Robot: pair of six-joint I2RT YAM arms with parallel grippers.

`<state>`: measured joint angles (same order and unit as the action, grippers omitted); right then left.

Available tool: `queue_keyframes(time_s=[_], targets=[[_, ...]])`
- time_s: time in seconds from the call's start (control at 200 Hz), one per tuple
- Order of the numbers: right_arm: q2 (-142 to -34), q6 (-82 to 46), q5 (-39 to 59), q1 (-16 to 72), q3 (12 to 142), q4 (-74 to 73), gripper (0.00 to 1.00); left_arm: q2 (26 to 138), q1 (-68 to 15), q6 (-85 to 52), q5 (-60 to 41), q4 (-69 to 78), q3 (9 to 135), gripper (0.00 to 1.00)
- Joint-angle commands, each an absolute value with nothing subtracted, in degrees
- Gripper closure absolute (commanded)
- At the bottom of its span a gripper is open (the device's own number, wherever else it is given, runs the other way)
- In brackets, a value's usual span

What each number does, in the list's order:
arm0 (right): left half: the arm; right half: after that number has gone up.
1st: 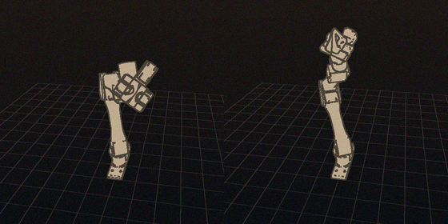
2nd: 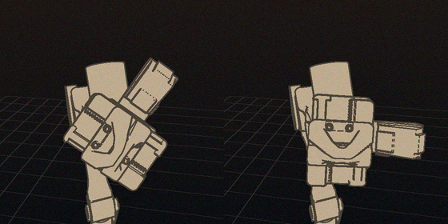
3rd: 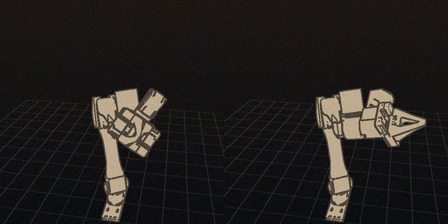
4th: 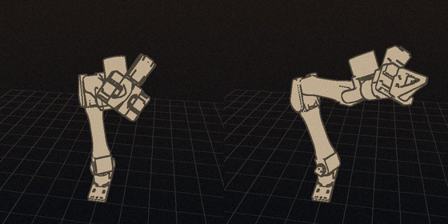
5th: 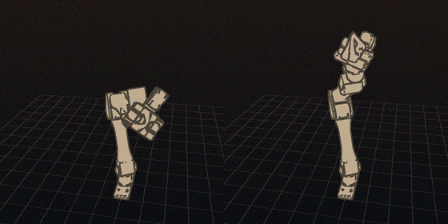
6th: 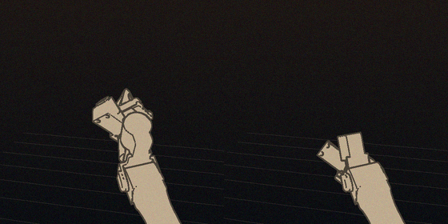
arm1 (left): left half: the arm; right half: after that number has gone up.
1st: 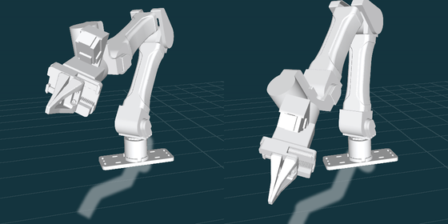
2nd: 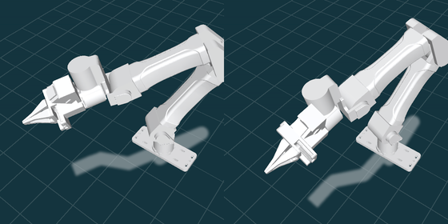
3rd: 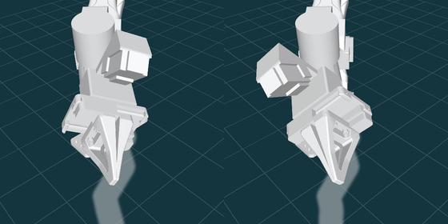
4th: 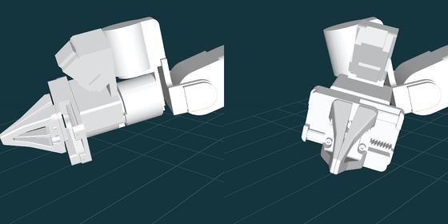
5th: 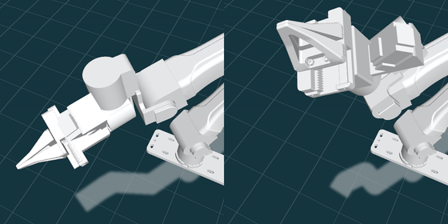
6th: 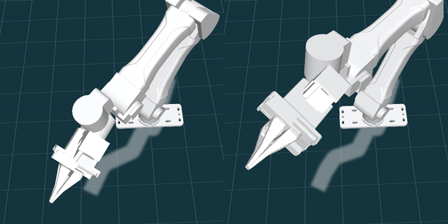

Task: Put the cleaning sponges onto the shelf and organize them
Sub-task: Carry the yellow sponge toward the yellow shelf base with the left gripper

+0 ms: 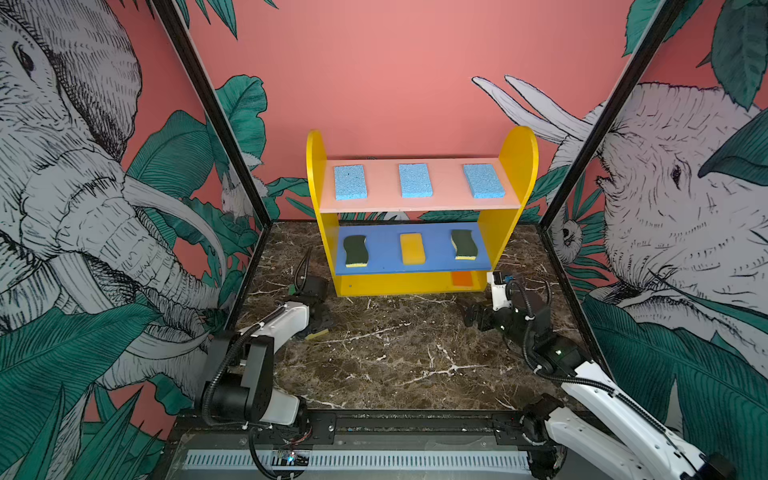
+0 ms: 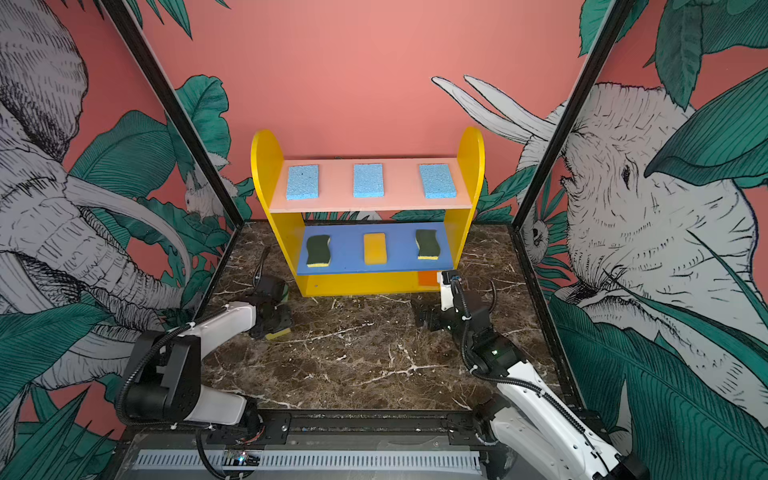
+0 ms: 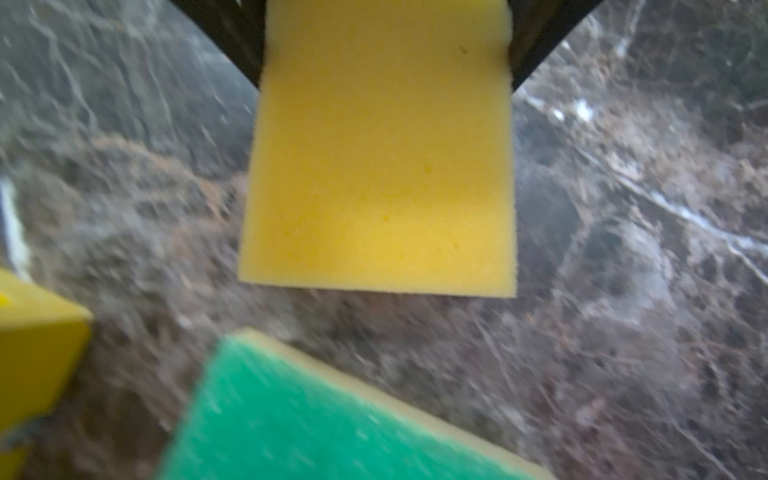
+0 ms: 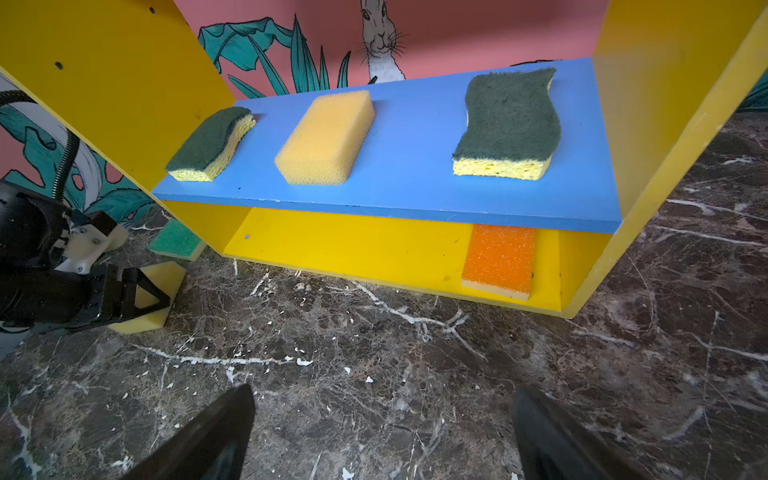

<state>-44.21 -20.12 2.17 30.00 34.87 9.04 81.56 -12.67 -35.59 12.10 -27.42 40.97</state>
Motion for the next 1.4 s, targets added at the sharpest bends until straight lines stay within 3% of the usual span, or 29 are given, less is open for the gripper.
queue_keyframes(time_s=[0.0, 0.31, 0.605, 1.06, 1.215, 1.395], targets=[[-42.2, -20.0, 2.3, 30.1, 34.6, 9.1, 0.01, 76.7, -17.0, -39.9, 13.3, -30.8, 37.9, 0.26], [-38.3, -22.3, 3.5, 30.1, 33.5, 11.6, 0.01, 64.8, -36.6, -46.4, 16.5, -31.5, 29.8, 0.26], [-34.8, -23.4, 3.8, 30.2, 31.3, 13.1, 0.01, 72.4, -48.5, -32.7, 18.0, -17.3, 31.0, 0.26], [-31.1, -32.2, -2.2, 33.4, 30.8, 22.0, 0.05, 89.0, -49.1, -16.1, 5.7, -1.0, 39.2, 0.2], [-30.3, -34.7, -4.1, 33.9, 29.2, 25.0, 0.06, 89.0, -49.1, -15.0, 6.5, -1.5, 40.2, 0.11], [-32.1, -35.1, -3.9, 34.1, 28.9, 24.8, 0.07, 81.3, -49.3, -15.8, 7.0, 1.6, 33.0, 0.07]])
